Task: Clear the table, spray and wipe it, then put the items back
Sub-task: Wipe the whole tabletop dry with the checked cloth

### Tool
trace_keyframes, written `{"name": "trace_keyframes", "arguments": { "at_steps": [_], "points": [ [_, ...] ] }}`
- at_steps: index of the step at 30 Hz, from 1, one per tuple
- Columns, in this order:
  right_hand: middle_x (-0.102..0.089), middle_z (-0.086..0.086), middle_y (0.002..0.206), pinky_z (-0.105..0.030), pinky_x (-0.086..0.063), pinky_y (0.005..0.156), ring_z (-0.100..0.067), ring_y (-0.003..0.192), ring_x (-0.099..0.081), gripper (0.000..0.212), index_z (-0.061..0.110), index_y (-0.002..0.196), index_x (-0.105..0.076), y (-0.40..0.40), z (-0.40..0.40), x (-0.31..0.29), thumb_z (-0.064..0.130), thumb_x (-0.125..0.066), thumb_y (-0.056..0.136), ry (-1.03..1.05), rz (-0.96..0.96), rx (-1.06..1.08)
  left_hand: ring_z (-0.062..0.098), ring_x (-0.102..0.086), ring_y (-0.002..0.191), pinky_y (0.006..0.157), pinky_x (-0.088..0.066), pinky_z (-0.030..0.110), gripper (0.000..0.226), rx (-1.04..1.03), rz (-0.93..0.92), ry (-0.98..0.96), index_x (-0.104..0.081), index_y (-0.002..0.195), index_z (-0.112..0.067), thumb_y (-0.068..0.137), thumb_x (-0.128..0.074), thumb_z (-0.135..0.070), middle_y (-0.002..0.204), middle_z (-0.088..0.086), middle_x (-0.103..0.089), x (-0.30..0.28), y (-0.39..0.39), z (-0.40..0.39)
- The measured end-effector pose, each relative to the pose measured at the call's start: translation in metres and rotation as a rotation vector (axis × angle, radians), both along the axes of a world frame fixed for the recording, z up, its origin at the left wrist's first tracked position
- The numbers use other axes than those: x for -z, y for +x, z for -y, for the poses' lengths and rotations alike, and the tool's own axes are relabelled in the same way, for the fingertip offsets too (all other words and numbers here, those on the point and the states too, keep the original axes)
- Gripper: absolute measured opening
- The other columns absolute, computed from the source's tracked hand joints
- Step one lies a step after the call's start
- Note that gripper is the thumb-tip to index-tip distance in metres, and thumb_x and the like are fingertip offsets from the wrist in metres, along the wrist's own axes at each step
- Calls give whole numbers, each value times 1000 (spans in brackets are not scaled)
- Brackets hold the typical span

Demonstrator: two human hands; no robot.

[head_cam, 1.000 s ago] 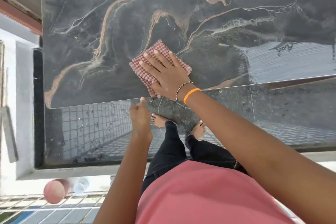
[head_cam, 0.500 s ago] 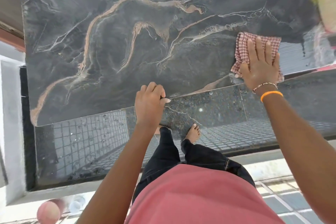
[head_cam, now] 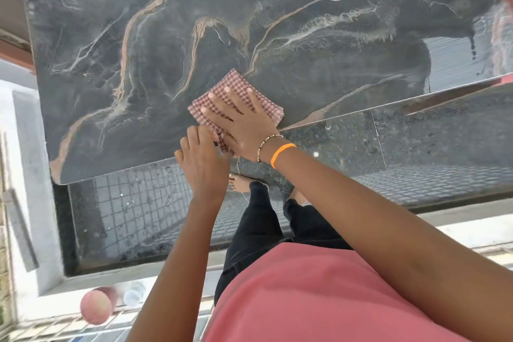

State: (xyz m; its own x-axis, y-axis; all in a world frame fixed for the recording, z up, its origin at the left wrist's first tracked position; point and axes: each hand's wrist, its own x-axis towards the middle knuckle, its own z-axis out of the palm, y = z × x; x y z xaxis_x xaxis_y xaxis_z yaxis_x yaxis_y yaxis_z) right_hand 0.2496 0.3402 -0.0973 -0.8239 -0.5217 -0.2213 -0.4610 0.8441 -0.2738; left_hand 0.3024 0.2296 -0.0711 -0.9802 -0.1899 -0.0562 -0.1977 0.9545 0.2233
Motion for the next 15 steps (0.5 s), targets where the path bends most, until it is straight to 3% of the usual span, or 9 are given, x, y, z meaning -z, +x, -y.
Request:
{"name": "trace_keyframes", "arguments": {
  "at_steps": [3, 6, 9, 15],
  "points": [
    [-10, 6, 159, -51, 4, 115, -27, 147, -3, 55, 35, 147, -17, 11, -16, 0, 37, -35, 95, -28, -25, -146, 25, -45, 86, 76, -25, 30, 43, 11, 64, 2, -46, 89, -12, 65, -81, -16, 94, 6, -48, -3, 20, 5],
    [-16, 8, 158, -48, 3, 116, -25, 146, -9, 56, 37, 146, -20, 26, -65, 1, 32, -36, 92, -41, -72, -134, 23, -45, 88, 77, -26, 29, 41, 90, 83, 33, -47, 91, -14, 67, -80, -14, 96, 3, -48, -5, 25, -9],
    [-17, 10, 156, -46, 3, 116, -23, 146, -11, 59, 38, 145, -22, 34, -132, 4, 28, -35, 88, -49, -67, 7, 21, -46, 87, 77, -25, 29, 35, 190, 81, 82, -52, 92, -16, 69, -78, -19, 96, 0, -51, -6, 8, -39],
    [-14, 10, 157, -45, -2, 116, -20, 146, -10, 63, 38, 145, -21, 32, -271, 1, 42, -20, 82, 1, -32, 473, 20, -49, 86, 76, -23, 27, 31, 531, 72, 124, -55, 90, -16, 71, -75, -30, 94, -1, -55, -8, -34, -124]
  ]
}}
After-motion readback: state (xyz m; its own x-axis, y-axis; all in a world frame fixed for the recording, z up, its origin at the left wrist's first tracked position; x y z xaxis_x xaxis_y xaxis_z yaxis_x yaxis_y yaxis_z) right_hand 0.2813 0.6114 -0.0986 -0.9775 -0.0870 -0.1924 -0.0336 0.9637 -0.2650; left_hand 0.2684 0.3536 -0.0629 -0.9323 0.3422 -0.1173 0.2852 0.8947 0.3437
